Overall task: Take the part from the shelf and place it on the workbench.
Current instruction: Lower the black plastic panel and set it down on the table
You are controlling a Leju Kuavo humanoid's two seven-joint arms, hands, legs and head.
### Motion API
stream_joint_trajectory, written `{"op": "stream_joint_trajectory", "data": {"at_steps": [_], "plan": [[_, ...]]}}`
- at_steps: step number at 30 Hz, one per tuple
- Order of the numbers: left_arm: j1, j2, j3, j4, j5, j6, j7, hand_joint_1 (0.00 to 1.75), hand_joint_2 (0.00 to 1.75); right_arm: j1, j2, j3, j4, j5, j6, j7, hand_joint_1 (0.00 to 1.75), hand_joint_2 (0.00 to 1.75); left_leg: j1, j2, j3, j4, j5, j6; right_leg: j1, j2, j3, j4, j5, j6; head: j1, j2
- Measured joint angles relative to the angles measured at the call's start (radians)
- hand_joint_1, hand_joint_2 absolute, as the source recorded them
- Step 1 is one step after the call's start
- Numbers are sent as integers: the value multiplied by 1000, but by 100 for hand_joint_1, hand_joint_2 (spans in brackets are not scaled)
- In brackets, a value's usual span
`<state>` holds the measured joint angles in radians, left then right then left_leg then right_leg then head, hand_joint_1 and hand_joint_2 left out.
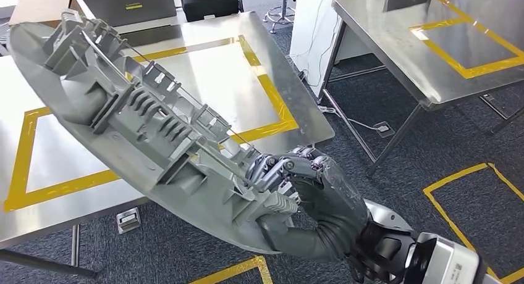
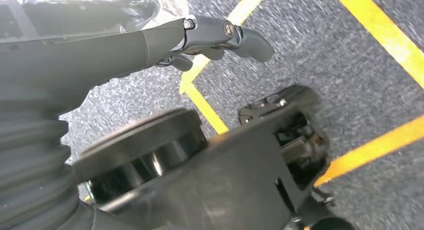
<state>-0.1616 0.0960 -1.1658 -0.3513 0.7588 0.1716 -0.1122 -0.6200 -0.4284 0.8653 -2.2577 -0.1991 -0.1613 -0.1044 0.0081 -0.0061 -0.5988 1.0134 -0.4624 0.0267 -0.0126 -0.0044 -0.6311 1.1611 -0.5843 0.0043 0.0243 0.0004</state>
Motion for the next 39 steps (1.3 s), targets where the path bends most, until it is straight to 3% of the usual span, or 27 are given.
{"op": "stream_joint_trajectory", "data": {"at_steps": [2,3,4,6,8,10,13,14,17,18,19,20,22,23,28,30,32,33,34,35,37,39], "plan": [[1,-1,0,0,0,-1,0,0,175,4,0,1,0,0,0,0,175,175,-1,0,6,1,-8,3,-1,1,-79,114,-25,6,5,0],[2,-1,0,0,0,-1,0,0,175,5,0,2,0,0,0,0,175,175,-1,0,11,2,-13,2,-1,0,-100,133,-12,7,6,0],[2,-1,-1,0,0,-1,1,0,175,6,0,2,0,0,0,0,175,175,-1,-1,18,3,-18,1,-1,0,-102,113,20,7,8,0],[2,-1,-1,-1,0,-1,1,0,175,6,0,2,1,0,0,0,175,175,-1,-3,33,4,-31,-4,0,1,-60,-7,106,2,14,0],[1,-1,-1,-2,-1,-1,1,0,175,6,0,2,1,0,0,0,175,175,-3,-5,42,7,-40,-13,3,1,-16,-105,142,-7,17,0],[0,-2,-2,-2,-2,-1,1,0,175,6,0,1,1,0,0,-1,175,175,-5,-5,43,6,-45,-25,8,3,-4,-128,133,-19,16,0],[0,-1,-3,-2,-3,-1,1,0,175,6,0,0,0,0,-2,-1,175,175,-2,-3,41,25,-66,-41,2,2,11,-143,129,-36,12,0],[-1,-1,-3,-2,-3,-1,1,0,175,6,0,0,0,1,-2,0,175,175,-1,-3,24,63,-86,-47,-1,0,19,-148,128,-41,8,0],[2,-1,-4,-2,-3,-1,1,0,175,8,0,1,0,3,-4,0,175,175,4,-3,-69,244,-150,-59,-1,-1,33,-150,118,-47,0,0],[3,-1,-4,-2,-3,-1,1,0,175,9,0,2,0,4,-4,0,175,175,6,-3,-89,272,-146,-61,-1,-1,37,-149,113,-46,-2,0],[4,0,-5,-2,-3,-1,1,0,175,9,0,2,0,5,-4,0,175,175,8,-3,-92,263,-123,-63,-2,0,43,-148,109,-44,-3,0],[5,0,-5,-2,-4,-1,1,0,175,10,0,2,0,5,-4,1,175,175,9,-2,-78,218,-83,-64,-3,1,50,-147,103,-41,-4,0],[4,0,-5,-2,-4,-1,1,0,175,10,0,2,0,6,-5,1,175,175,10,0,-32,99,-13,-62,-3,2,62,-143,91,-32,-8,0],[3,0,-5,-2,-5,-1,1,0,175,10,0,2,0,7,-5,1,175,175,9,1,-12,54,-2,-56,-2,2,63,-141,87,-26,-11,0],[2,2,-5,-2,-6,0,1,0,175,8,0,0,-1,8,-6,2,175,175,6,-1,10,15,-18,-20,-4,0,55,-126,72,3,-10,0],[0,1,-5,-2,-6,1,1,0,175,8,0,0,-2,8,-6,2,175,175,7,-1,15,11,-20,-9,-5,1,10,-39,32,9,-2,0],[-1,1,-5,-2,-6,1,1,0,175,10,0,0,-2,8,-6,2,175,175,4,-1,19,11,-25,-2,-5,1,-68,92,-9,10,5,0],[-1,0,-5,-2,-6,1,1,0,175,11,0,0,-2,8,-6,2,175,175,2,-1,22,11,-28,1,-5,1,-97,131,-10,9,7,0],[-1,0,-5,-2,-6,1,1,0,175,11,0,1,-2,8,-6,2,175,175,0,-2,27,11,-32,2,-4,1,-108,133,10,6,8,0],[0,0,-5,-2,-6,1,2,0,175,11,0,1,-2,8,-6,2,175,175,-2,-3,33,11,-36,1,-3,1,-99,96,48,2,10,0],[0,0,-5,-4,-6,1,2,0,175,10,0,1,-2,8,-6,2,175,175,-4,-6,44,11,-46,-3,4,1,-52,-30,125,-12,13,0],[-1,-1,-5,-5,-7,2,2,0,175,9,0,1,-2,7,-6,2,175,175,-5,-7,46,12,-53,-12,12,2,-18,-114,147,-20,14,0]]}}
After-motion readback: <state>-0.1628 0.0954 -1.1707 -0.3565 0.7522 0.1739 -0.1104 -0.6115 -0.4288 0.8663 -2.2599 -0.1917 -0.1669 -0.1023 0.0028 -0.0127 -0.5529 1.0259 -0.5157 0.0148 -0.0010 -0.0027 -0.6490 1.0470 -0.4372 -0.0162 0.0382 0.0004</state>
